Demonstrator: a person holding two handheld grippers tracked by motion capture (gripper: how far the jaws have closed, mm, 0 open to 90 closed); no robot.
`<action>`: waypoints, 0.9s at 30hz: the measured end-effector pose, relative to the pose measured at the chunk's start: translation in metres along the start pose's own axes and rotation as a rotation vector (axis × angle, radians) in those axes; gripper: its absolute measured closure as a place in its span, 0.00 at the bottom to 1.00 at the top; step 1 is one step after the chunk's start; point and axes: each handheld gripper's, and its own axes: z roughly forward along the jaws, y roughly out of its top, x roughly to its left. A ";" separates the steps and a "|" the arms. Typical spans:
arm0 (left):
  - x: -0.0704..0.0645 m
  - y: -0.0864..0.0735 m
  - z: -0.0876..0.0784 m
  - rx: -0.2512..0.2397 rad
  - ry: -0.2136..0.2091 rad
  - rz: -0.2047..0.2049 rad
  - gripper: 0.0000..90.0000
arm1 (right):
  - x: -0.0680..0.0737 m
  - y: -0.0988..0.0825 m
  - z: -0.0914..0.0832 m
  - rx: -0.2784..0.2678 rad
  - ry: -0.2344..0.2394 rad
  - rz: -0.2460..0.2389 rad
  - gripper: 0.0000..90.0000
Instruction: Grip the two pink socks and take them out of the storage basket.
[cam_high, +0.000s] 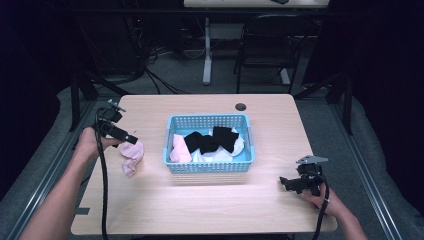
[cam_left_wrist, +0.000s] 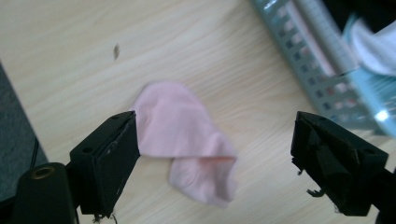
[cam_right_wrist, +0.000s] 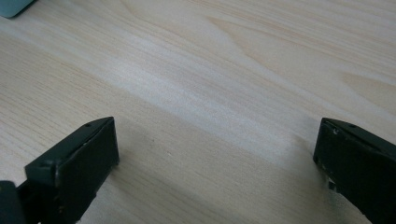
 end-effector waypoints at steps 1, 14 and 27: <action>-0.005 0.005 -0.002 -0.010 -0.005 0.018 0.16 | 0.000 0.000 0.000 0.000 0.000 0.000 0.00; -0.076 0.059 0.015 -0.024 -0.048 0.198 0.06 | 0.000 0.000 0.000 -0.002 -0.001 0.001 0.00; -0.112 0.085 0.064 0.033 -0.081 0.271 0.00 | 0.000 0.000 0.000 -0.003 0.001 0.000 0.00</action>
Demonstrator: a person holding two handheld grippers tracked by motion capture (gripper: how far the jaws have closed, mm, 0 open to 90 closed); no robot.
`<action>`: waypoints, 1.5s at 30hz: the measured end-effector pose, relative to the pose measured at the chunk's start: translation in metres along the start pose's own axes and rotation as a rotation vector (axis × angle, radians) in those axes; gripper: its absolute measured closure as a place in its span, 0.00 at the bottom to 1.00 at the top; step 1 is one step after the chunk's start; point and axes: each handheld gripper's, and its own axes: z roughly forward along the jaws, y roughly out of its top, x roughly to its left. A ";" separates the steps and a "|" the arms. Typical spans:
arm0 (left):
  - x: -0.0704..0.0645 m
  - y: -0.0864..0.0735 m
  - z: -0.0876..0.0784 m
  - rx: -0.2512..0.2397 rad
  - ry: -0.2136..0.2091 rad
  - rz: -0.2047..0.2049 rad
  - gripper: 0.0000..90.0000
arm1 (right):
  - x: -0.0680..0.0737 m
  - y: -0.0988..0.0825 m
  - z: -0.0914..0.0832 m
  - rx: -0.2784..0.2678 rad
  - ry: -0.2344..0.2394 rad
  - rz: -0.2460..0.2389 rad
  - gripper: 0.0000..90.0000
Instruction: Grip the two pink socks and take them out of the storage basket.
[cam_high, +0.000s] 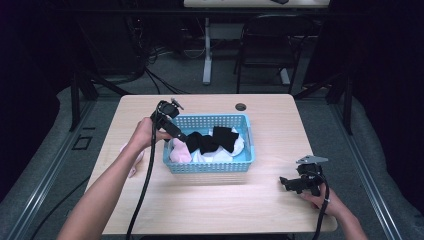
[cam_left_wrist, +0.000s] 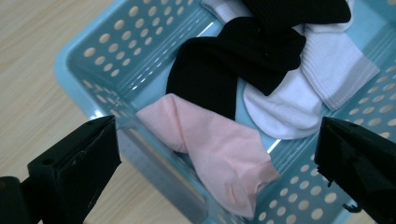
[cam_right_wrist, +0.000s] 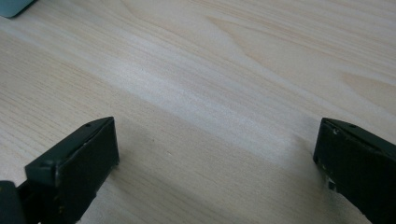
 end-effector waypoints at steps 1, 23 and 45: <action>-0.001 0.001 0.005 0.012 -0.004 0.001 0.00 | 0.000 0.000 0.000 0.000 0.000 0.000 0.00; 0.002 0.005 0.064 0.155 0.021 -0.002 0.31 | 0.000 0.000 0.000 0.002 0.003 -0.005 0.00; -0.003 0.007 0.076 0.208 0.020 0.000 0.55 | 0.000 0.000 0.000 0.002 0.003 -0.005 0.00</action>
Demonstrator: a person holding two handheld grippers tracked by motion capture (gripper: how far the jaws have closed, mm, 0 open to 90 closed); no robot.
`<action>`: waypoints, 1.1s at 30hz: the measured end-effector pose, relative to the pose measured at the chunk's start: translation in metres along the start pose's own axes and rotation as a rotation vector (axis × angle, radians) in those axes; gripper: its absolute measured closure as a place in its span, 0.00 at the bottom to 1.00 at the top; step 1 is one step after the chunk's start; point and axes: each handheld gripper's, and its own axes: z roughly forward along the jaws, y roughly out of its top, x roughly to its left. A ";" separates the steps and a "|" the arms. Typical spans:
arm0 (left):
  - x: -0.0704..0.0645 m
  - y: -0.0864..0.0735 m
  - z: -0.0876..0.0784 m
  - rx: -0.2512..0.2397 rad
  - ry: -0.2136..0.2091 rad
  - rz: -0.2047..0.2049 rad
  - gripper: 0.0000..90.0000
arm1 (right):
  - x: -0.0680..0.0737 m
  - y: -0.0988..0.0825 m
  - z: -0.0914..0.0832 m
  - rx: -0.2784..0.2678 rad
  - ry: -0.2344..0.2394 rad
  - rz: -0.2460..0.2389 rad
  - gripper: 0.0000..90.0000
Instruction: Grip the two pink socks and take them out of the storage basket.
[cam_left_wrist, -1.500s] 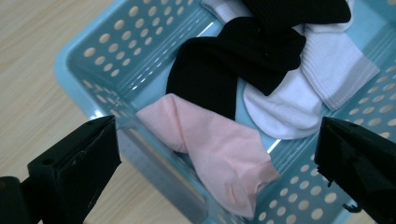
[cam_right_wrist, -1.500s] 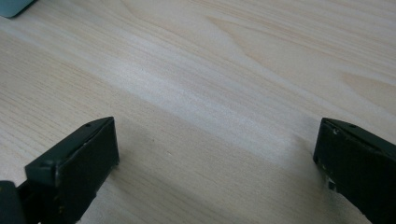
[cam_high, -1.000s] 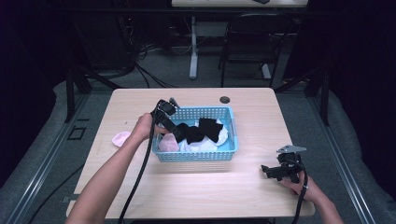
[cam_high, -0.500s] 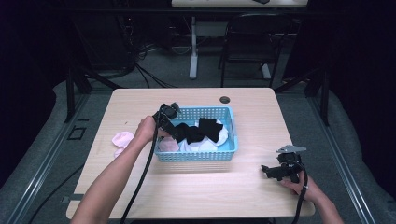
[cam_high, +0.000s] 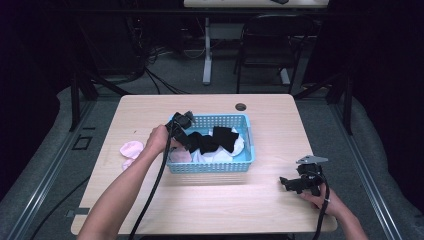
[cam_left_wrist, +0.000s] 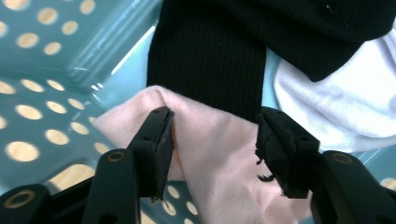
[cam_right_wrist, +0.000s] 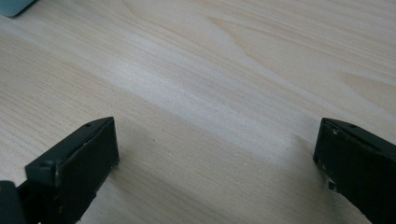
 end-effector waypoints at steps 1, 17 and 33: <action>-0.001 0.001 0.001 0.008 0.011 0.005 0.55 | 0.000 0.000 0.000 0.000 0.000 0.000 0.00; -0.012 0.004 -0.002 -0.007 0.021 0.034 0.96 | 0.000 0.000 0.000 0.000 0.001 -0.001 0.00; -0.007 -0.009 -0.046 -0.133 0.000 0.025 0.97 | 0.000 0.000 0.000 0.000 0.001 -0.001 0.00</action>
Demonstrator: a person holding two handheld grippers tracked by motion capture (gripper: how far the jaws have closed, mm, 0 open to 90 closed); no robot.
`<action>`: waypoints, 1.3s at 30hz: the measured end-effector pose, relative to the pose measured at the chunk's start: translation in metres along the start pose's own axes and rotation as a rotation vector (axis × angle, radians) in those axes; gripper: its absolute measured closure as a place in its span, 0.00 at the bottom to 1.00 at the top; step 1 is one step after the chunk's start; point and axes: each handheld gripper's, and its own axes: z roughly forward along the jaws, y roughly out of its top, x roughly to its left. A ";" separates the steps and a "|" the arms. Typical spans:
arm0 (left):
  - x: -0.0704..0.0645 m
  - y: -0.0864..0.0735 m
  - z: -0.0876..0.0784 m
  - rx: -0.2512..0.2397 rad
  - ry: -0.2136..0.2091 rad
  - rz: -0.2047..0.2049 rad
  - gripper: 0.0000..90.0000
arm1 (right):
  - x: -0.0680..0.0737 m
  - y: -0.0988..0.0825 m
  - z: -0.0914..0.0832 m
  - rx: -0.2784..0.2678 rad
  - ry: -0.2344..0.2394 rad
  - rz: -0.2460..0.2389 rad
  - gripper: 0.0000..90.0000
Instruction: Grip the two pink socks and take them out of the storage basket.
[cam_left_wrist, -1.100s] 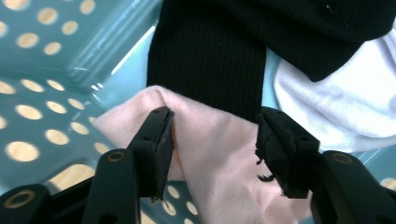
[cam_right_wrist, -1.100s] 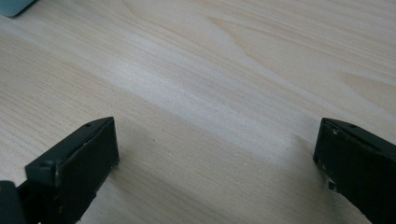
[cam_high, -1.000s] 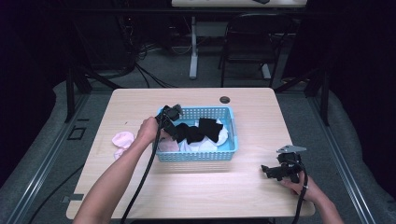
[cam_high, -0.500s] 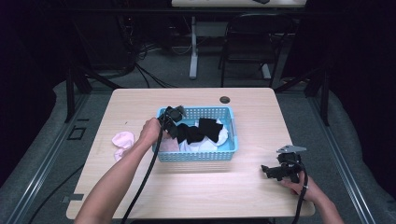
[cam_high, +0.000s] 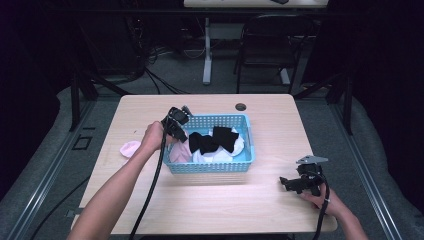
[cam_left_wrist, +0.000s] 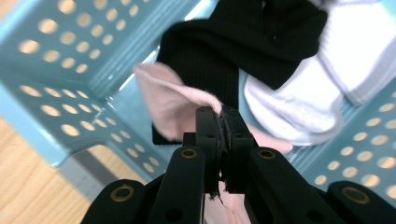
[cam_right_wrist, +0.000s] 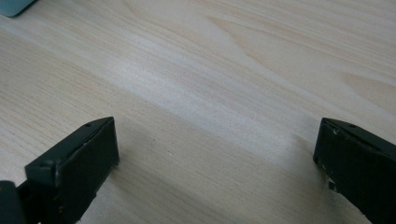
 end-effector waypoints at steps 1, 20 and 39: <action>0.000 0.000 -0.004 -0.008 0.001 0.001 0.97 | 0.000 0.000 0.000 0.000 0.000 0.000 0.00; -0.003 0.010 -0.063 -0.105 -0.003 0.030 0.97 | 0.000 0.000 0.000 0.003 -0.001 -0.004 0.00; 0.005 0.006 -0.108 -0.136 0.003 0.030 0.97 | 0.000 0.000 0.000 0.002 -0.002 -0.003 0.00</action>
